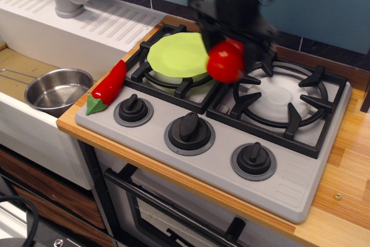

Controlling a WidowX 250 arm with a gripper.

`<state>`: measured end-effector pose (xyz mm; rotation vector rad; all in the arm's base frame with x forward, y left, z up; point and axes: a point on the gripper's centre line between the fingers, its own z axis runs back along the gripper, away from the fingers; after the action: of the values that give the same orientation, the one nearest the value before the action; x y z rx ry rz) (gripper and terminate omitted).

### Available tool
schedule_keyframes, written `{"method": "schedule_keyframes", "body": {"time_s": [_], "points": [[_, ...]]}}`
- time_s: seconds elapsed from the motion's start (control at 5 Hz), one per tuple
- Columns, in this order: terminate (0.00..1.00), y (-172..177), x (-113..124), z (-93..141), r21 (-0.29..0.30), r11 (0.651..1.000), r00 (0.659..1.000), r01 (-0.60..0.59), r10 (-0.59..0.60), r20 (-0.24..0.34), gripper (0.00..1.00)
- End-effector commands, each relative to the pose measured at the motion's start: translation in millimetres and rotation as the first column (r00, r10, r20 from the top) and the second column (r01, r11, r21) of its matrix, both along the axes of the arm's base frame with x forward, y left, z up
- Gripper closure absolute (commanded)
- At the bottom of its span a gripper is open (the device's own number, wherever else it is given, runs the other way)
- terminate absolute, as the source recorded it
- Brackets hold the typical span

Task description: Put tomato on plate and redpepper in pot or pan in sink

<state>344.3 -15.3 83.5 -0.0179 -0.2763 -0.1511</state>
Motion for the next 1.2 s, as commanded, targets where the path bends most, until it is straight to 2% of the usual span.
{"method": "schedule_keyframes", "body": {"time_s": [0.0,0.8,1.0], "points": [[0.00,29,18,10,0.005,0.999,0.997,0.051,-0.051,0.053,1.00],[0.00,58,33,-6,-0.025,0.996,0.995,0.085,-0.084,0.062,1.00],[0.00,55,32,-5,-0.015,0.996,0.994,0.088,-0.087,0.061,0.00]]}}
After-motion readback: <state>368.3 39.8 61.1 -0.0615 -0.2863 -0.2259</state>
